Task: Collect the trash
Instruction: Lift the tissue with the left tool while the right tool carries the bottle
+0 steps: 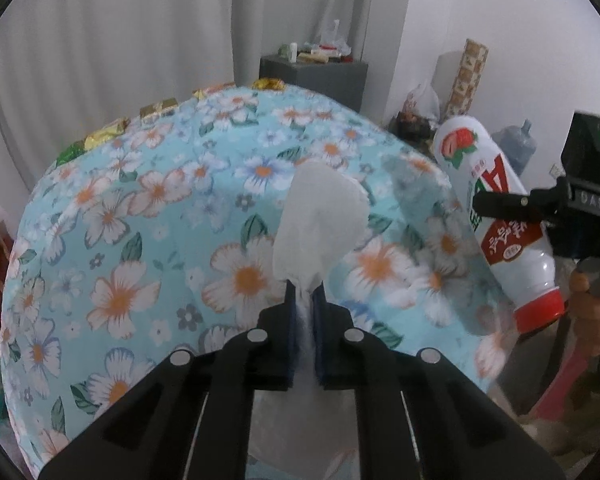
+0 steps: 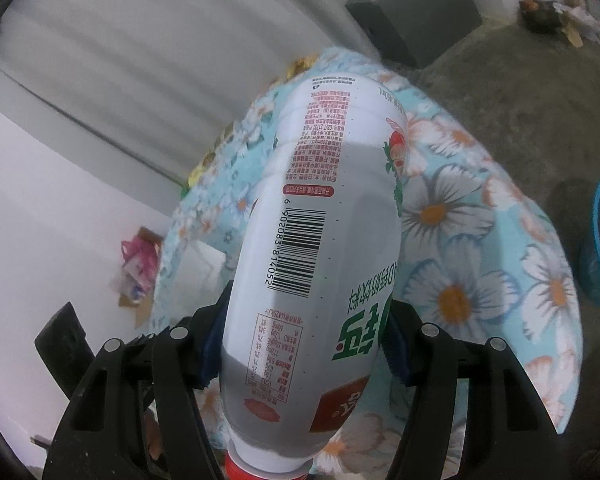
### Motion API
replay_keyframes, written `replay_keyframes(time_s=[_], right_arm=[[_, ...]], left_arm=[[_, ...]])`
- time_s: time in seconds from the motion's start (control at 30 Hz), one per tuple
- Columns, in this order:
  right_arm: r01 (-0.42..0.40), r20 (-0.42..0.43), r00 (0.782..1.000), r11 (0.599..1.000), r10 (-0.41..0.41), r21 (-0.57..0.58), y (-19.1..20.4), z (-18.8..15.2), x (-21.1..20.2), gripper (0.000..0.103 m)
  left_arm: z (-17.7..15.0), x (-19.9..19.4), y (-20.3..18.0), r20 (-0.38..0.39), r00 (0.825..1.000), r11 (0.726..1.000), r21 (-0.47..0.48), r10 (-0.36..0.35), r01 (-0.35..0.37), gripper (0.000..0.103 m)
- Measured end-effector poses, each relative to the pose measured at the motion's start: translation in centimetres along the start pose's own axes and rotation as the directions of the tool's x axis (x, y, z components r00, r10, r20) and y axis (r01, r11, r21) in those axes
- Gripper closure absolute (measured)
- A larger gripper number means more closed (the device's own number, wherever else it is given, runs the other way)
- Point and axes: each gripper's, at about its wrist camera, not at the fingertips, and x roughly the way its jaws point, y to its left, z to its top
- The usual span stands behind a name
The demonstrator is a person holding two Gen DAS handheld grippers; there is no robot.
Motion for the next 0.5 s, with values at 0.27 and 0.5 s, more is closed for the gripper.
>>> replay_keyframes(time_s=[0.27, 0.5], right_arm=[[-0.019, 0.092, 0.996, 0.999, 0.016, 0.032, -1.6, 0.1, -4.2, 0.043], [0.015, 0.197, 0.98, 0.996, -0.031, 0.084, -4.4, 0.0, -9.4, 0.043]], left_arm=[[2.6, -1.3, -2.5, 0.046, 0.995, 0.995, 0.032, -0.091, 0.09, 0.096], [5.9, -0.8, -7.9, 0.052, 0.977, 0.972, 0.119, -0.208, 0.201, 0.096]])
